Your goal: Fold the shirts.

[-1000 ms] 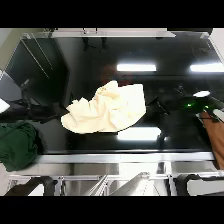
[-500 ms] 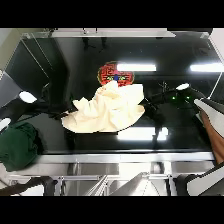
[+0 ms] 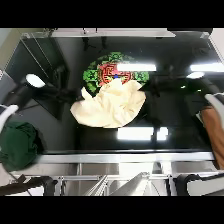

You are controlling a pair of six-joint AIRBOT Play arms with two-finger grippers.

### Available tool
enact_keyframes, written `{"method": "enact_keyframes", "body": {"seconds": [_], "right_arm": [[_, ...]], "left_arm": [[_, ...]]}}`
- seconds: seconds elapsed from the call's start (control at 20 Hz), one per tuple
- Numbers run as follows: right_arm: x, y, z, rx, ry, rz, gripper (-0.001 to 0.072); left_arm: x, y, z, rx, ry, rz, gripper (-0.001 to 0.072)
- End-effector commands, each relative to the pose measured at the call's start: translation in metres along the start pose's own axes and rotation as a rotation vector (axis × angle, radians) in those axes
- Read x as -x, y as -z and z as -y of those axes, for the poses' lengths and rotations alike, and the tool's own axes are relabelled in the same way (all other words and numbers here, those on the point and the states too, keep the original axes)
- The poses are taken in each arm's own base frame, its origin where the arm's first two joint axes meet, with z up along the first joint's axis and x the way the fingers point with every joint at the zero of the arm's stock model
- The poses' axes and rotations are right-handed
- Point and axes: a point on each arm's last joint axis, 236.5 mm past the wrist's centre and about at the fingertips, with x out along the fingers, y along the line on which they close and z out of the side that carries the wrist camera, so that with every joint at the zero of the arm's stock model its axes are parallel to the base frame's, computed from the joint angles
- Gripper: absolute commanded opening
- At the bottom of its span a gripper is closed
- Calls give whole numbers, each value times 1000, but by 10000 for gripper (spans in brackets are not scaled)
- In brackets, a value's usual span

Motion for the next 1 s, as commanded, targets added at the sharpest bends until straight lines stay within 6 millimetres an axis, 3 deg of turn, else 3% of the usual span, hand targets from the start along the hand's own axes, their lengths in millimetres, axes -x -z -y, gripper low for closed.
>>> {"method": "enact_keyframes", "body": {"seconds": [0.0, 0.1, 0.2, 0.25, 0.3, 0.35, 0.4, 0.45, 0.55, 0.65, 0.75, 0.85, 0.9, 0.95], "right_arm": [[77, 0, -116, 272, -37, 139, 16], [137, 8, -209, 528, -7, 343, 17], [199, 28, -300, 824, 77, 622, 17], [232, 40, -335, 956, 162, 772, 17], [260, 49, -356, 1033, 249, 890, 17], [273, 53, -366, 1066, 285, 947, 17], [274, 52, -367, 1066, 288, 951, 17], [266, 44, -355, 1041, 287, 909, 17], [230, 19, -314, 918, 234, 750, 17], [185, -10, -269, 811, 190, 601, 17], [131, -38, -218, 721, 170, 480, 17], [76, -66, -154, 595, 183, 398, 17], [51, -82, -112, 524, 212, 378, 17], [32, -96, -72, 473, 251, 374, 17]], "left_arm": [[124, -42, 95, -178, 107, 250, 4], [248, -59, 148, -275, 103, 574, 5], [360, -45, 185, -341, 64, 891, 5], [402, -28, 196, -370, 22, 1016, 7], [422, -14, 198, -380, -21, 1075, 15], [428, -3, 192, -371, -66, 1089, 15], [421, 2, 179, -338, -91, 1063, 15], [408, 3, 167, -292, -82, 1024, 15], [371, -2, 130, -184, -57, 919, 15], [321, -10, 92, -68, -4, 786, 15], [257, -15, 57, 21, 37, 637, 14], [182, -18, 23, 48, 34, 515, 14], [141, -18, 5, 54, 18, 461, 16], [106, -18, -11, 51, -7, 425, 214]]}}
